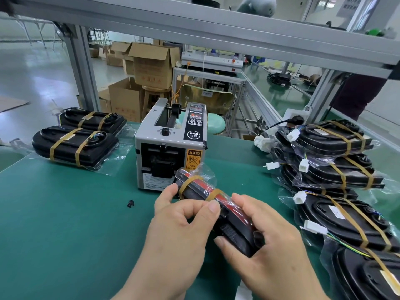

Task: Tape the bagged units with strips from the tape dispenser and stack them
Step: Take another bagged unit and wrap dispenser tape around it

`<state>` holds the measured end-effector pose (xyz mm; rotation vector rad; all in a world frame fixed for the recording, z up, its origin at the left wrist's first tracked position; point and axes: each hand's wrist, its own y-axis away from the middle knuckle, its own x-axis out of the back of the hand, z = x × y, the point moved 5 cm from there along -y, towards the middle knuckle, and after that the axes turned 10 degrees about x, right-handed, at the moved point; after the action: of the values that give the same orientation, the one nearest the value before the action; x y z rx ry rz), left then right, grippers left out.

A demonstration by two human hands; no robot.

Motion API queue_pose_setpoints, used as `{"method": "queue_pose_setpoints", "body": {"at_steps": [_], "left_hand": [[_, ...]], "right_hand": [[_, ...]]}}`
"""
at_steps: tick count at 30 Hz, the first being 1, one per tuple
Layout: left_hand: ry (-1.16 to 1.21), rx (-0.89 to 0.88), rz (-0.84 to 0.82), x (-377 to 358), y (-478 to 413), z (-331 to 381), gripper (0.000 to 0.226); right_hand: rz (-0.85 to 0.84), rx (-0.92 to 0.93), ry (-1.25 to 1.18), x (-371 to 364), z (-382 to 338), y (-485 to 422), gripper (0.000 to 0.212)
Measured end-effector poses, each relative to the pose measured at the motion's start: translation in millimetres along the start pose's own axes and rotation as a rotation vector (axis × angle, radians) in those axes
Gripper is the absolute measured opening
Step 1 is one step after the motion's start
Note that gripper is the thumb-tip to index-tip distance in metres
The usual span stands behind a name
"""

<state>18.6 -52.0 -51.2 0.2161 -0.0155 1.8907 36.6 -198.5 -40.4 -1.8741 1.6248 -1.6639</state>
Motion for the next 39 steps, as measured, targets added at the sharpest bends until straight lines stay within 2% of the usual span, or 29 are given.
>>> {"method": "queue_pose_setpoints", "body": {"at_steps": [7,22,30,34,39], "left_hand": [[-0.023,0.049,0.021,-1,0,0,0.017],[-0.035,0.017,0.063,-4,1,-1,0.014],[-0.053,0.030,0.105,-7,4,-2,0.012],[-0.038,0.034,0.141,-7,2,-7,0.017],[-0.020,0.069,0.205,1,-5,-15,0.050]], "right_hand": [[0.003,0.004,0.020,-2,-1,0,0.063],[-0.003,0.034,0.025,-2,-4,-1,0.063],[0.036,0.035,0.035,-2,-7,-2,0.052],[0.037,0.031,0.032,-2,-8,-3,0.052],[0.040,0.034,0.036,-3,-5,-1,0.055]]}}
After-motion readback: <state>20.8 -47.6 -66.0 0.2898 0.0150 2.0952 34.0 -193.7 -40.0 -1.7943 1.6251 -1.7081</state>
